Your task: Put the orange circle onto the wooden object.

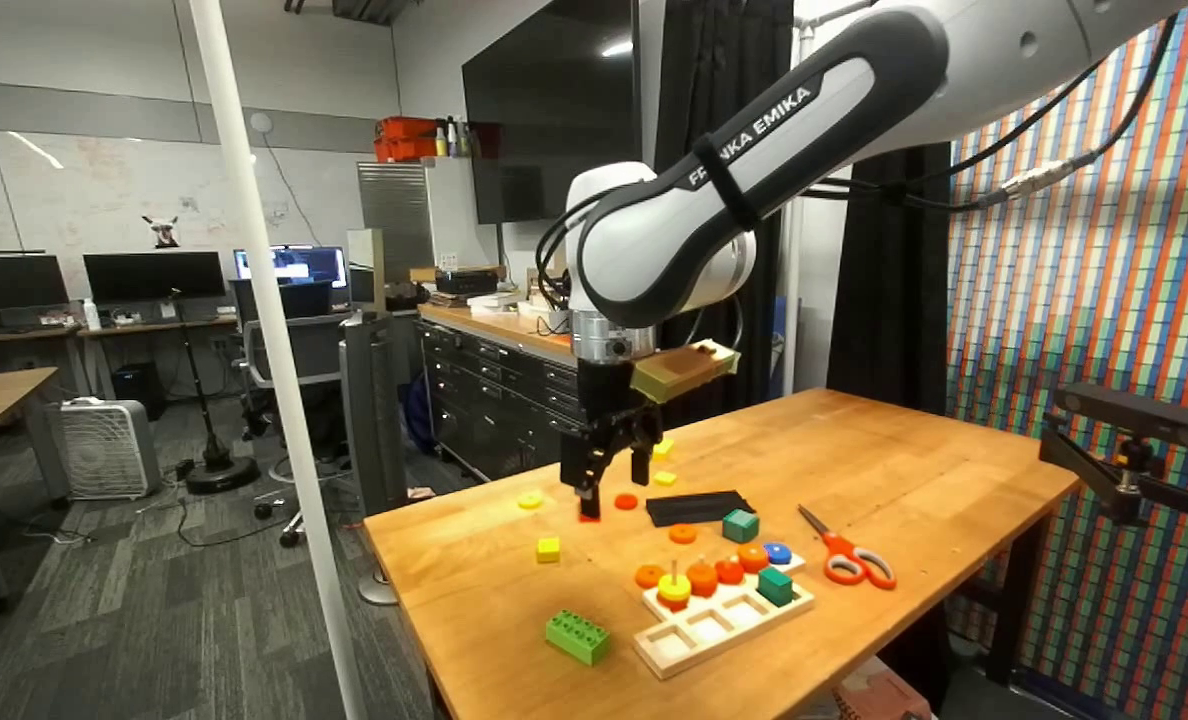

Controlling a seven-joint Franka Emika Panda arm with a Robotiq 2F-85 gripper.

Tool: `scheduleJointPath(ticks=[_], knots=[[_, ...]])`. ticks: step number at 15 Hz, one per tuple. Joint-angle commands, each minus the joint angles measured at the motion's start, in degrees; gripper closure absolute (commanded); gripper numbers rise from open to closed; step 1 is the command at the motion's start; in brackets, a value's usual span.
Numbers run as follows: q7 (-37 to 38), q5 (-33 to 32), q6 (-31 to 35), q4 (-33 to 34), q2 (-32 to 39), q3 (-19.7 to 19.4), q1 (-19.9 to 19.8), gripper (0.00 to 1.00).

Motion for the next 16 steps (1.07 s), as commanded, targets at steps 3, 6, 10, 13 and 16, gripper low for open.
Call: scheduleJointPath(ticks=[3,6,10,13,16], knots=[[-5.13,3.56,3.63,2.61,6.87,-2.94,-2.42,0.00],[-6.54,5.10,5.11,2.96,9.83,-3.93,-3.78,0.00],[-8.81,7.71,5.74,3.34,12.48,-4.48,-5.45,0.00],[-9.92,9.11,6.02,3.39,13.83,-4.66,-6.40,0.00],[-10.32,12.23,7.96,2.29,13.84,-4.46,-7.13,0.00]])
